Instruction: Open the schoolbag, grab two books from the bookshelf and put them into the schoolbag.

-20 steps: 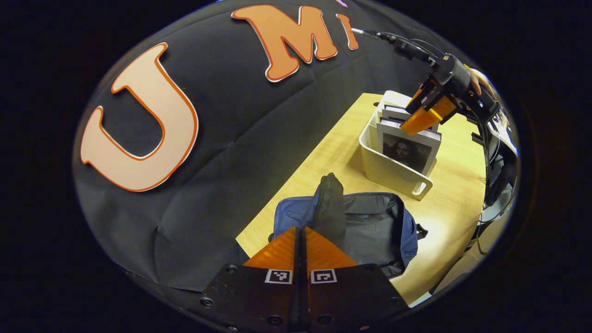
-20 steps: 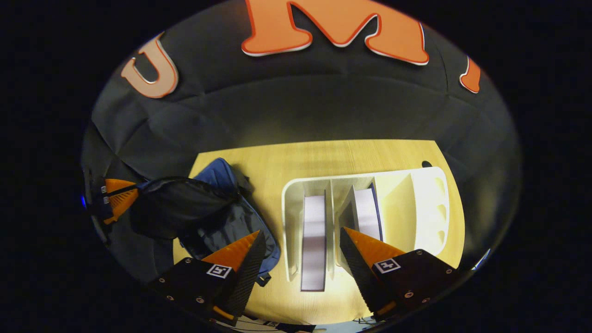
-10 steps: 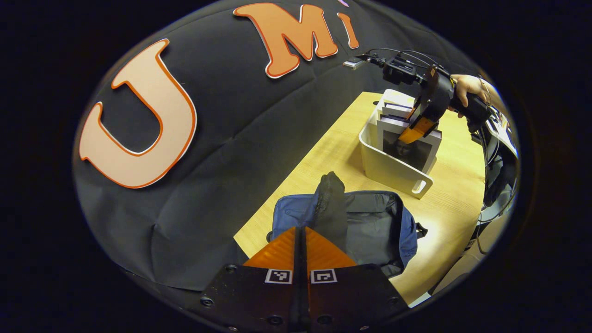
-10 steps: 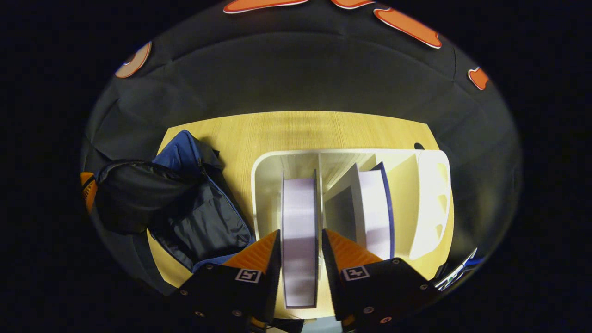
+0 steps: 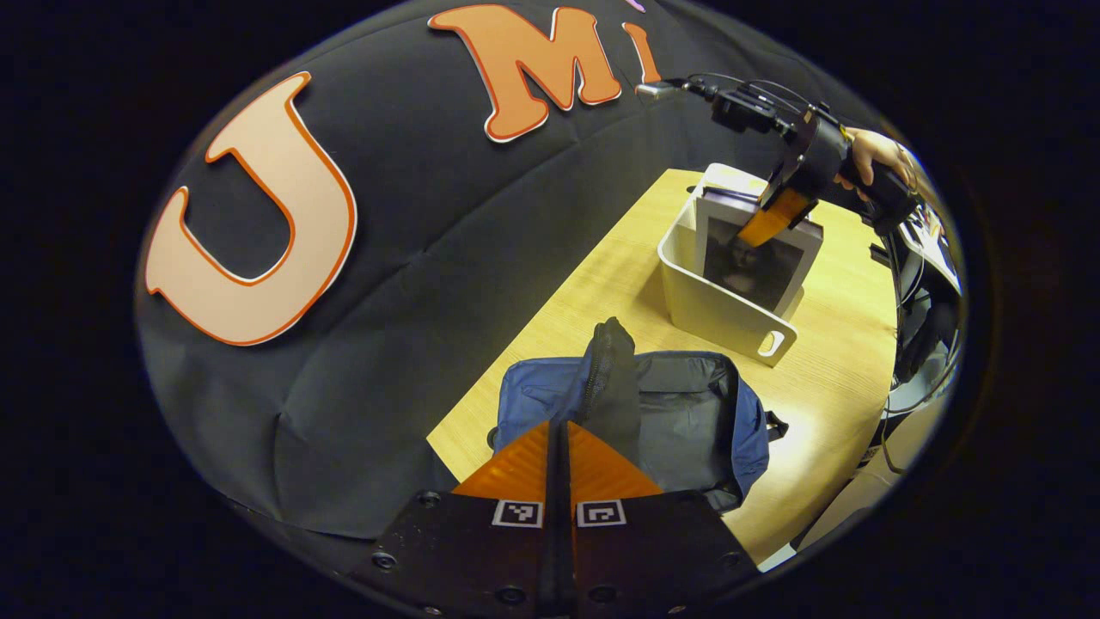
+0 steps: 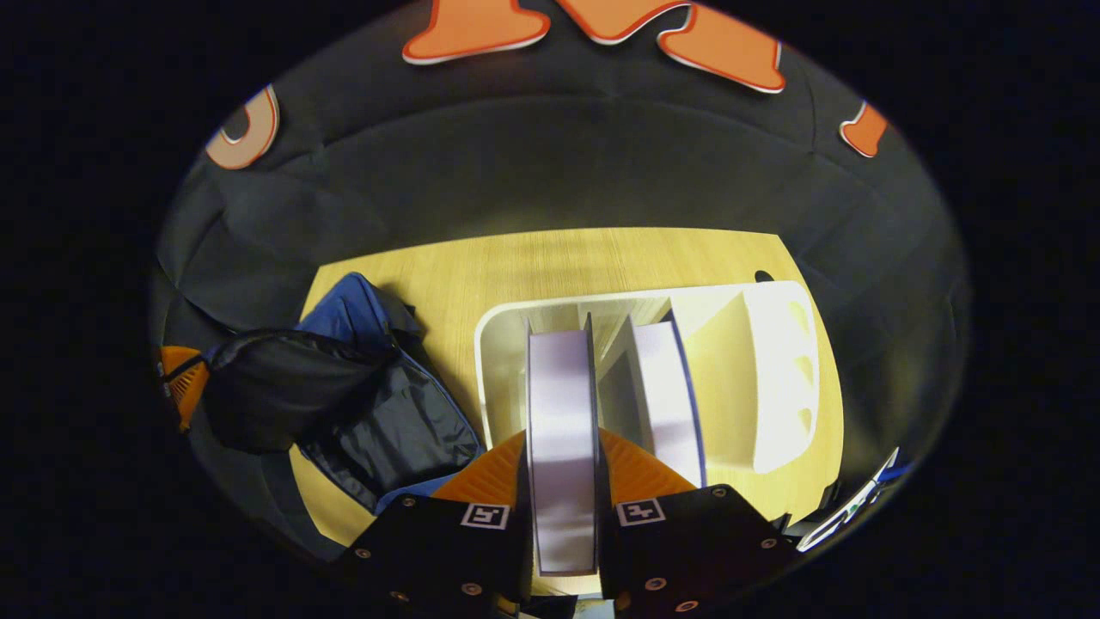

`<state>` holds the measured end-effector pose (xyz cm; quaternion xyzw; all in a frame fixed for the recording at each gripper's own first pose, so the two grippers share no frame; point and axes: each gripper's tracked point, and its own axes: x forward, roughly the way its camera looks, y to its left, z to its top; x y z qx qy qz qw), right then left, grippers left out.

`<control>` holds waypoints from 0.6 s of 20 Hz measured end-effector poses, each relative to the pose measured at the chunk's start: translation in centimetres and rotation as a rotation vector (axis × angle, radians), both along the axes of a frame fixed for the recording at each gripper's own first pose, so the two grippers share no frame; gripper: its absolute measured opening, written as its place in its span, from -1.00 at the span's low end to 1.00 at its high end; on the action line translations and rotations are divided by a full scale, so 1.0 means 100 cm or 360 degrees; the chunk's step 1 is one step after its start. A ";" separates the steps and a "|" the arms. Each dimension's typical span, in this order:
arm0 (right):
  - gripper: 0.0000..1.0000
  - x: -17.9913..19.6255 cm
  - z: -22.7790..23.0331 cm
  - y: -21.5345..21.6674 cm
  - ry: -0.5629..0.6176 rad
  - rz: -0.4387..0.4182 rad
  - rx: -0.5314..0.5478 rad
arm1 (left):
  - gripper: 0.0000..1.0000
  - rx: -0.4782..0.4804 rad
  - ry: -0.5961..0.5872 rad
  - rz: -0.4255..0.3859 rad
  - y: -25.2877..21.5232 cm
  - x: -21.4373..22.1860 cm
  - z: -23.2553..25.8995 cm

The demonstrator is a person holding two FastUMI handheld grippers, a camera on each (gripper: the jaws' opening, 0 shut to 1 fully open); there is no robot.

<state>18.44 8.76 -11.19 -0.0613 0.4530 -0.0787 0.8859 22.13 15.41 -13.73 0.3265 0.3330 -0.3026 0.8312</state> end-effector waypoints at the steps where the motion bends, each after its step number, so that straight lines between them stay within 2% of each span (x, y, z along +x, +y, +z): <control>1: -0.39 -0.006 0.014 0.001 -0.0048 0.0010 0.0033 | -0.82 -0.0003 -0.0001 0.0002 0.000 -0.001 0.000; 2: -0.39 -0.012 0.029 0.004 -0.0100 0.0022 0.0057 | -0.99 -0.0006 -0.0002 0.0004 0.000 -0.002 0.000; 7: -0.39 -0.057 0.098 0.001 -0.0413 0.0028 0.0183 | -0.99 -0.0004 0.0000 -0.0006 -0.001 -0.005 0.000; 8: -0.40 -0.067 0.111 0.003 -0.0470 0.0025 0.0230 | -0.82 0.0001 0.0003 -0.0010 -0.001 -0.005 -0.002; 9: -0.41 -0.077 0.122 0.006 -0.0524 0.0024 0.0281 | -0.99 0.0003 0.0005 -0.0012 -0.001 -0.005 -0.003; 12: -0.42 -0.102 0.130 0.023 -0.0654 0.0027 0.0502 | -0.99 0.0010 -0.0003 -0.0015 -0.003 -0.005 -0.002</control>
